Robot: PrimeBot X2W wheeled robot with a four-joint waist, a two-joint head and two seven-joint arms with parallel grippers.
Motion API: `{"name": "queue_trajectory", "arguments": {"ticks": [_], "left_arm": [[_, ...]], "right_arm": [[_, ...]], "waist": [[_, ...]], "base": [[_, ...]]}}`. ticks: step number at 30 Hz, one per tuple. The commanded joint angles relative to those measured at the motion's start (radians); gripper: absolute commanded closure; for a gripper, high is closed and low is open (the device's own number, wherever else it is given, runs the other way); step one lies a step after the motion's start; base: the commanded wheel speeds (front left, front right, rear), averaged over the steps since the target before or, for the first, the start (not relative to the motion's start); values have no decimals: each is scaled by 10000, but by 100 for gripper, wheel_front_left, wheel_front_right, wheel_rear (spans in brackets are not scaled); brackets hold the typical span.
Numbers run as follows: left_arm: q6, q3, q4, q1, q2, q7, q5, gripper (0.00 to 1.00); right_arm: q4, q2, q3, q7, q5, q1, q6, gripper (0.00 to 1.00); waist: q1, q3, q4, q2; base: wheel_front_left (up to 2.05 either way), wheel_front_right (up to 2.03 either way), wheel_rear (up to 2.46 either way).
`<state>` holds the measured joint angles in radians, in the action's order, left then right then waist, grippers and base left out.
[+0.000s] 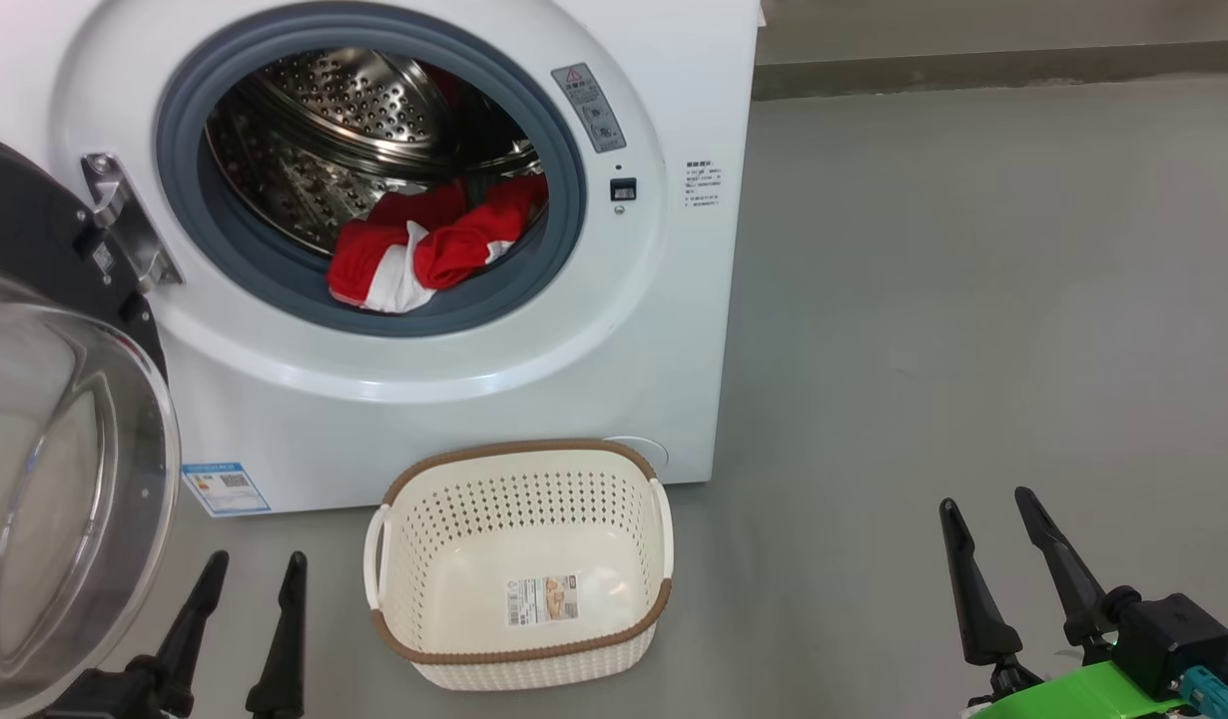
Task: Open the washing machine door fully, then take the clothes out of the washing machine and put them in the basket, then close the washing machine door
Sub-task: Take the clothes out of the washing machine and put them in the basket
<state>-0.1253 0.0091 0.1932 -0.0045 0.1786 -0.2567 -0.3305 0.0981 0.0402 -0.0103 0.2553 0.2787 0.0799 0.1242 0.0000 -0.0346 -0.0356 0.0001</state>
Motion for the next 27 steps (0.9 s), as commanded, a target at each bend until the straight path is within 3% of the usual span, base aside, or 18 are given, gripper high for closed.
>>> {"name": "queue_trajectory", "arguments": {"ticks": [1, 15, 27], "left_arm": [[-54, 430, -182, -358, 185, -51, 85, 0], [-54, 157, -458, -350, 249, -51, -159, 0], [-54, 197, -368, -339, 232, -51, -56, 0]], "right_arm": [[-213, 100, 276, 65, -144, -293, 65, 0], [-85, 100, 320, 65, -141, -369, 65, 0], [-115, 100, 288, 65, -89, -335, 65, 0]], "waist": [[0, -3, 2, -1], [0, -69, 1, -1], [0, -121, 55, -1]], "base": [[115, -148, 33], [170, -183, 13], [45, -45, 0]]}}
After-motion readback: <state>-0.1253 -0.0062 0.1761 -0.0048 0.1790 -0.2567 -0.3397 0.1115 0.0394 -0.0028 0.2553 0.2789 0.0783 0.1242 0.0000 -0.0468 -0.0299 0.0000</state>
